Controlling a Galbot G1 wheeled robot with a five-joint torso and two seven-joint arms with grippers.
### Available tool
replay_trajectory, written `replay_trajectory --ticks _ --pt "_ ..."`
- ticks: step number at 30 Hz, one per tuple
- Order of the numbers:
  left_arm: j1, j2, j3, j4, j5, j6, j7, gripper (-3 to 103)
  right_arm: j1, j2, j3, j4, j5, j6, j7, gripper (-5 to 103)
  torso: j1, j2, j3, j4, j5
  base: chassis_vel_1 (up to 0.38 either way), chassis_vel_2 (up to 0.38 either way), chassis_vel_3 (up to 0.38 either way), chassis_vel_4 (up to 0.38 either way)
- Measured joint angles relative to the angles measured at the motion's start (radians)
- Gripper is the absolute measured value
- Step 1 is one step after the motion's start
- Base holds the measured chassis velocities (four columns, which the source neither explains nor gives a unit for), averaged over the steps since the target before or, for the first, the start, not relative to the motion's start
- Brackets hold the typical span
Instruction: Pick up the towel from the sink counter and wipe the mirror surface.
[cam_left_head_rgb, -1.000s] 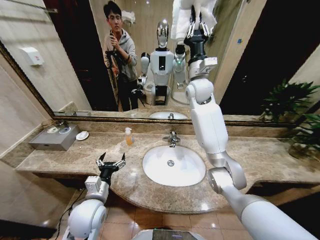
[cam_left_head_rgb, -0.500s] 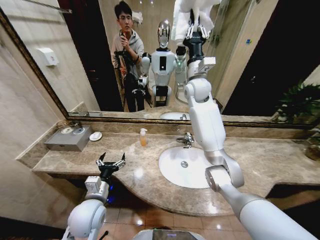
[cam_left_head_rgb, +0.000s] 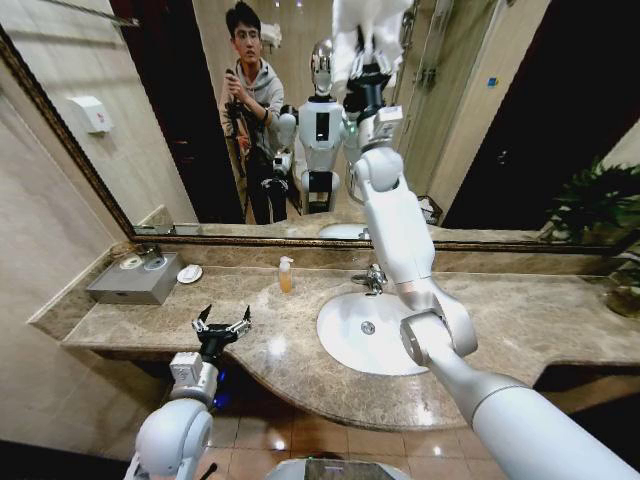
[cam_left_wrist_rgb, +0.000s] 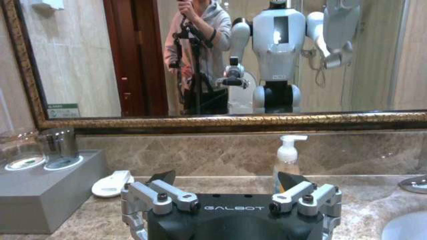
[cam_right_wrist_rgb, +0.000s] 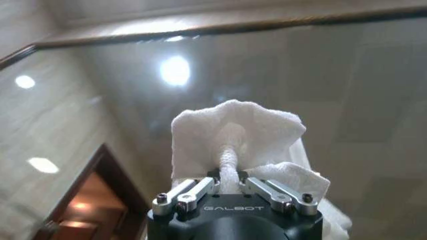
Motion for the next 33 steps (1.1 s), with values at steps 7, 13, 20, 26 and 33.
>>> replay_trajectory --ticks 7,13,20,26,33 --pt "0.0 0.0 0.0 0.0 0.0 0.0 0.0 100 -0.026 -0.001 -0.032 -0.049 -0.02 0.043 -0.094 8 0.0 0.0 0.0 -0.0009 0.0003 0.0 0.0 0.0 0.0" --pt "0.0 0.0 0.0 0.0 0.0 0.0 0.0 100 -0.03 -0.001 -0.031 -0.092 -0.001 0.095 -0.163 8 0.0 0.0 0.0 -0.0001 0.0001 0.0 0.0 0.0 0.0" --pt "0.0 0.0 0.0 0.0 0.0 0.0 0.0 100 -0.073 -0.001 0.042 0.01 0.0 0.086 -0.035 8 0.0 0.0 0.0 -0.0011 0.0004 0.0 0.0 0.0 0.0" --pt "0.0 0.0 0.0 0.0 0.0 0.0 0.0 100 -0.105 -0.002 0.11 0.112 0.007 0.046 0.062 8 0.0 0.0 0.0 -0.0012 0.0006 0.0 0.0 0.0 0.0" --pt "0.0 0.0 0.0 0.0 0.0 0.0 0.0 100 -0.105 -0.002 0.078 0.077 0.012 0.032 0.037 8 0.0 0.0 0.0 -0.0003 0.0002 0.0 0.0 0.0 0.0"
